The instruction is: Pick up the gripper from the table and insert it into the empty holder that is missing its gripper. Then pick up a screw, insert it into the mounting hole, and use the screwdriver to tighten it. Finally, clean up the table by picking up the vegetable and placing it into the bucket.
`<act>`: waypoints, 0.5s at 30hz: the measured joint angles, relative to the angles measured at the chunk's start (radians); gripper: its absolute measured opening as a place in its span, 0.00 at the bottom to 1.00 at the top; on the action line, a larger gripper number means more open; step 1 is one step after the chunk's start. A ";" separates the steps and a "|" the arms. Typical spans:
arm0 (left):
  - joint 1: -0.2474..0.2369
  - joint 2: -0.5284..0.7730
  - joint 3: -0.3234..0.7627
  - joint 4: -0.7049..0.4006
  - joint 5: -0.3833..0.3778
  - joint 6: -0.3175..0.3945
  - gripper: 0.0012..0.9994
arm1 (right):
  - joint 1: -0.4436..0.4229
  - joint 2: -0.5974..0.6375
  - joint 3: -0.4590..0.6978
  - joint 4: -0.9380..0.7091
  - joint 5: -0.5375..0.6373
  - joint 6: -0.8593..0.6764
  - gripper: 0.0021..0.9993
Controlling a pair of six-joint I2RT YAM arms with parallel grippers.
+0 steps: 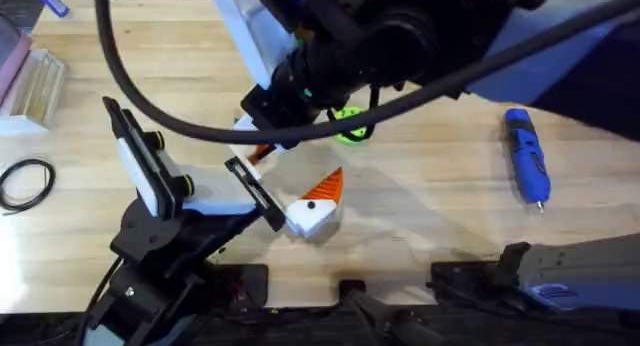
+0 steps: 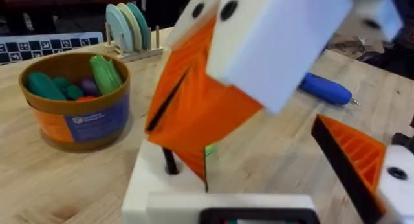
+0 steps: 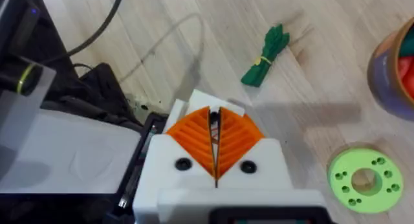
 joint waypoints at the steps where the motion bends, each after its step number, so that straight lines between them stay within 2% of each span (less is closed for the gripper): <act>1: 0.000 0.000 0.000 0.000 0.000 0.000 1.00 | 0.000 0.000 0.000 -0.007 0.000 0.000 0.00; 15: 0.000 0.000 0.000 -0.002 0.002 -0.017 1.00 | 0.003 0.010 0.011 -0.046 0.000 0.000 0.00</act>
